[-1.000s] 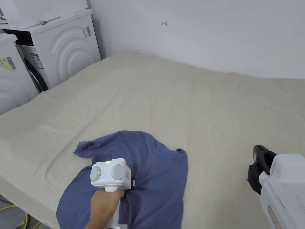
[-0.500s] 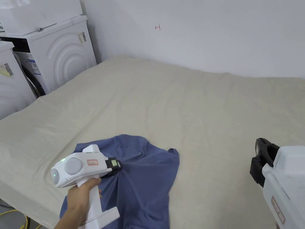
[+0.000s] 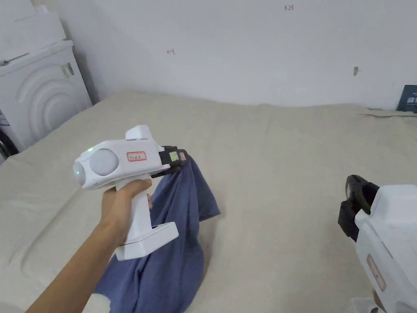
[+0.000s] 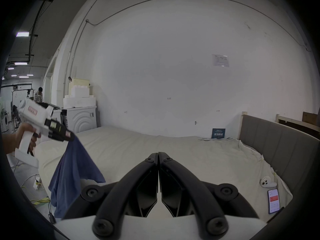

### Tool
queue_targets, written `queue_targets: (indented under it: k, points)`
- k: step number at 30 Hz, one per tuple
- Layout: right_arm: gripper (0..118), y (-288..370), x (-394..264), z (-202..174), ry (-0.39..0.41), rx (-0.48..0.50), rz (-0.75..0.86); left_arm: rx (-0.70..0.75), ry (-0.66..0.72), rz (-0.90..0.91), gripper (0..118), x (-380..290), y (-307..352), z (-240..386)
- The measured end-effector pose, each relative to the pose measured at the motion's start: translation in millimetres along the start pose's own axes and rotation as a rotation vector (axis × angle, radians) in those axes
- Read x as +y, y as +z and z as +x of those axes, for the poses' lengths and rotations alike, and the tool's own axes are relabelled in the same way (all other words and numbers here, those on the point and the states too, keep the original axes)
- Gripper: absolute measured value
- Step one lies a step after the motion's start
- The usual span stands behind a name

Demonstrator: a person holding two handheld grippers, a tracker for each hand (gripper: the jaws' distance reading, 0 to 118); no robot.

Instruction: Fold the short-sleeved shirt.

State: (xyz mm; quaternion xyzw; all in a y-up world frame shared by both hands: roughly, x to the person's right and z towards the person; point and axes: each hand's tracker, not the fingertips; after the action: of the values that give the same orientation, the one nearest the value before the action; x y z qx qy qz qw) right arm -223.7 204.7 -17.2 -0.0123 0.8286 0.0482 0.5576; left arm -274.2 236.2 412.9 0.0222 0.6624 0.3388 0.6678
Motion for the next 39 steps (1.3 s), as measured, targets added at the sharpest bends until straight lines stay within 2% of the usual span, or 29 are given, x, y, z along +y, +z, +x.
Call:
queue_targets:
  k: [8,10,16,24,39]
  points:
    - [0,28,12,47,0.005,-0.104,0.034,-0.212,-0.125,-0.012,0,18,-37,120]
    - [0,35,14,57,0.007,-0.132,0.042,-0.25,-0.153,-0.012,0,6,-31,166]
    - [0,54,16,88,0.011,-0.203,0.053,-0.287,-0.229,-0.081,0,-15,-78,213]
    - [0,74,3,123,0.0,-0.286,0.029,-0.171,-0.397,-0.349,0,-117,-154,226]
    - [0,84,-19,144,-0.035,-0.336,-0.019,-0.006,-0.536,-0.753,0,-271,-205,209]
